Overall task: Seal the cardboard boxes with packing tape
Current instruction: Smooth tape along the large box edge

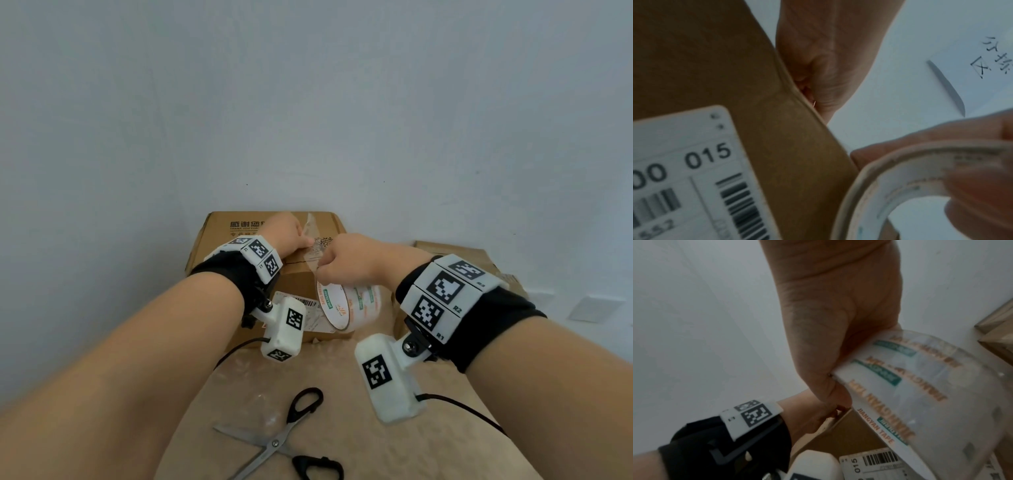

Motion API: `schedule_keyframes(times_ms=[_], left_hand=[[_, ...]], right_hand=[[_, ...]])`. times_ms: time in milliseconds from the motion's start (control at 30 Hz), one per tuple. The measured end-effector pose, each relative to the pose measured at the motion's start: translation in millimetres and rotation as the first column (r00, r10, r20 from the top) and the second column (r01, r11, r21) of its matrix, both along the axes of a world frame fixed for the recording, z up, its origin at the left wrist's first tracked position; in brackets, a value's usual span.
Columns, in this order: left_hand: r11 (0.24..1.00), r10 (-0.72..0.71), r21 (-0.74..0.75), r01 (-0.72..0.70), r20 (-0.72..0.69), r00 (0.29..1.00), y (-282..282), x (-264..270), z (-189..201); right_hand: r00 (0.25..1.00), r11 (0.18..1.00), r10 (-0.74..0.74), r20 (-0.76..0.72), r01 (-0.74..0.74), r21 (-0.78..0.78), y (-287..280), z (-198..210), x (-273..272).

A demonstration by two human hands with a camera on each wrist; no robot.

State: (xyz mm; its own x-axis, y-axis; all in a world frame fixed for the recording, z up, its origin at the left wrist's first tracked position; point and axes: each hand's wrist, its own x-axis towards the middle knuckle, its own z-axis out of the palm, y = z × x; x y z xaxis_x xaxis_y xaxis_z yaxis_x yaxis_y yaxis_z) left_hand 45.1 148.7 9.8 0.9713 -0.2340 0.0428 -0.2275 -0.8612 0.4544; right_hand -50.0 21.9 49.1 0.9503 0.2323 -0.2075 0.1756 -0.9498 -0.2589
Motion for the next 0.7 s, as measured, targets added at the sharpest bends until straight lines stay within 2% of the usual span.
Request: schedule_keyframes(times_ms=[67,133,200,267,300,333,400,467,533,600,633,700], left_hand=[[0.999,0.019,0.029,-0.02,0.031,0.999,-1,1,-5],[0.988,0.138,0.061,-0.14,0.028,0.99,4,1,-8],[0.976,0.181,0.098,-0.195,0.139,0.974,10,0,-7],[0.993,-0.005,0.115,-0.036,0.339,0.941,11,-3,-3],[0.988,-0.138,0.117,0.103,0.356,0.924,10,-6,-2],[0.963,-0.263,0.14,0.231,0.303,0.916,9,-11,1],[0.895,-0.416,0.217,0.391,0.086,0.905,7,-21,0],[0.865,-0.431,0.249,0.435,-0.075,0.899,5,-27,-5],[0.873,-0.409,0.254,0.417,-0.084,0.909,3,-28,-13],[0.88,-0.362,0.303,0.365,-0.068,0.93,0,-28,-16],[0.878,-0.346,0.327,0.349,-0.072,0.936,-1,-28,-16],[0.87,-0.325,0.356,0.342,-0.109,0.939,-1,-27,-16]], right_hand=[[1.0,1.0,0.004,0.007,-0.004,-0.024,-1,-4,-1],[1.0,1.0,0.0,0.005,0.0,0.004,-2,-7,-2],[1.0,0.999,0.001,0.009,-0.001,0.04,-3,-9,-3],[1.0,0.999,-0.001,0.028,0.0,0.052,-2,-10,-4],[0.999,0.999,0.001,0.039,-0.003,0.05,-2,-10,-5],[0.999,0.999,0.01,0.05,-0.012,0.042,-2,-10,-6],[0.997,0.998,0.048,0.057,-0.049,0.028,-2,-10,-10],[0.995,0.991,0.066,0.073,-0.073,0.111,-4,-12,-14],[0.991,0.955,-0.029,0.13,-0.011,0.295,-8,-21,-16],[0.965,0.852,-0.239,0.105,0.157,0.5,-15,-33,-19],[0.949,0.782,-0.314,0.02,0.247,0.573,-18,-37,-23],[0.925,0.651,-0.337,-0.176,0.364,0.666,-24,-44,-30]])
